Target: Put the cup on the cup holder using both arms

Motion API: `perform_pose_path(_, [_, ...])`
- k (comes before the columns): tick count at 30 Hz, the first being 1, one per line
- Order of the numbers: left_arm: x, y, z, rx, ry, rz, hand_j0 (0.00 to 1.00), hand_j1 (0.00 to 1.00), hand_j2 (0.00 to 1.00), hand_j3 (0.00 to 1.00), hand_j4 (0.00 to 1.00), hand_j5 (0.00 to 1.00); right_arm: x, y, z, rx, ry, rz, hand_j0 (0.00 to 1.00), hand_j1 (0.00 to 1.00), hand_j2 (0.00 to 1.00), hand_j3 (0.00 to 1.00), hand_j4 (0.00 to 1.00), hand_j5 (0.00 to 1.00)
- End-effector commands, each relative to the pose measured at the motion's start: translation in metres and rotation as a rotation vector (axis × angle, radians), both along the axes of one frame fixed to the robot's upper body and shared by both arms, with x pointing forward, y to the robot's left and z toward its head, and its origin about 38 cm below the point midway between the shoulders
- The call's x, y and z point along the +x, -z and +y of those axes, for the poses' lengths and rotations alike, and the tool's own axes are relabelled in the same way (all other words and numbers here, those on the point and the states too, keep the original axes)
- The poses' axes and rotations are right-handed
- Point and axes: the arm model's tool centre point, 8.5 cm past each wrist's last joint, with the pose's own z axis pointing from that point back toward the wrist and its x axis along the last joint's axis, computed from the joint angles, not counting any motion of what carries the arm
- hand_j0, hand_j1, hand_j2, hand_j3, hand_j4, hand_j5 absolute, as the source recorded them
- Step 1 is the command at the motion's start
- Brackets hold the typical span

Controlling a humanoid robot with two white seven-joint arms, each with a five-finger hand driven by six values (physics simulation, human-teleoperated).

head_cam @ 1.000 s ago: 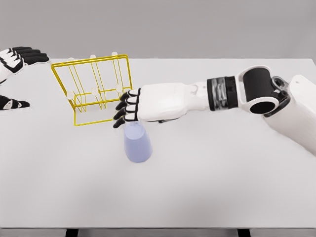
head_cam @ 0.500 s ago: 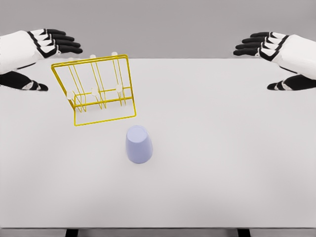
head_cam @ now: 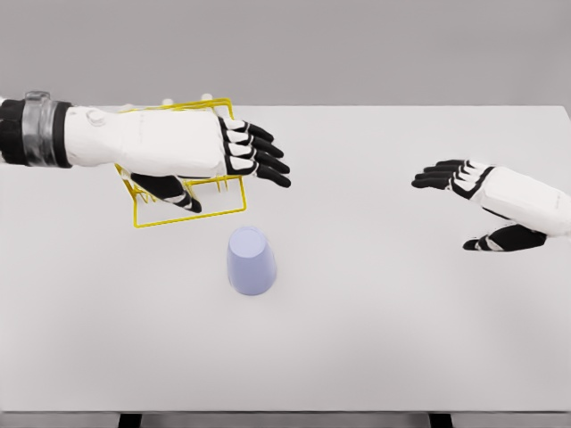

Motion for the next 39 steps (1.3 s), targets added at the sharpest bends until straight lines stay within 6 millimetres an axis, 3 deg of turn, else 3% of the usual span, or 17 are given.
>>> perform_pose_path(1, [-0.002, 0.019, -0.011, 0.050, 0.024, 0.009, 0.99, 0.99, 0.99, 0.99, 0.99, 0.99, 0.001, -0.008, -0.006, 0.058, 0.039, -0.038, 1.00, 1.00, 1.00, 1.00, 1.00, 1.00])
perform_pose_path(6, [-0.002, 0.038, -0.016, 0.151, 0.024, -0.045, 0.99, 0.99, 0.99, 0.99, 0.99, 0.99, -0.001, -0.006, -0.009, 0.060, 0.053, -0.037, 1.00, 1.00, 1.00, 1.00, 1.00, 1.00])
perform_pose_path(10, [-0.003, 0.043, -0.024, 0.156, 0.043, -0.042, 0.98, 0.98, 0.98, 0.98, 0.98, 0.98, 0.000, -0.002, -0.004, 0.052, 0.053, -0.040, 1.00, 1.00, 1.00, 1.00, 1.00, 1.00])
perform_pose_path(13, [-0.007, 0.061, -0.028, 0.197, 0.064, -0.018, 0.97, 0.97, 0.97, 0.97, 0.97, 0.97, 0.001, -0.002, -0.004, 0.050, 0.052, -0.041, 1.00, 1.00, 1.00, 1.00, 1.00, 1.00])
perform_pose_path(19, [-0.013, 0.076, -0.038, 0.218, 0.097, 0.008, 0.97, 0.97, 0.97, 0.97, 0.97, 0.97, 0.002, 0.002, -0.003, -0.017, 0.061, -0.050, 1.00, 1.00, 1.00, 1.00, 1.00, 1.00])
perform_pose_path(39, [-0.005, 0.093, -0.041, 0.247, 0.083, 0.031, 0.98, 0.98, 0.98, 0.98, 0.98, 0.98, 0.002, 0.007, 0.000, -0.016, 0.052, -0.039, 1.00, 1.00, 1.00, 1.00, 1.00, 1.00])
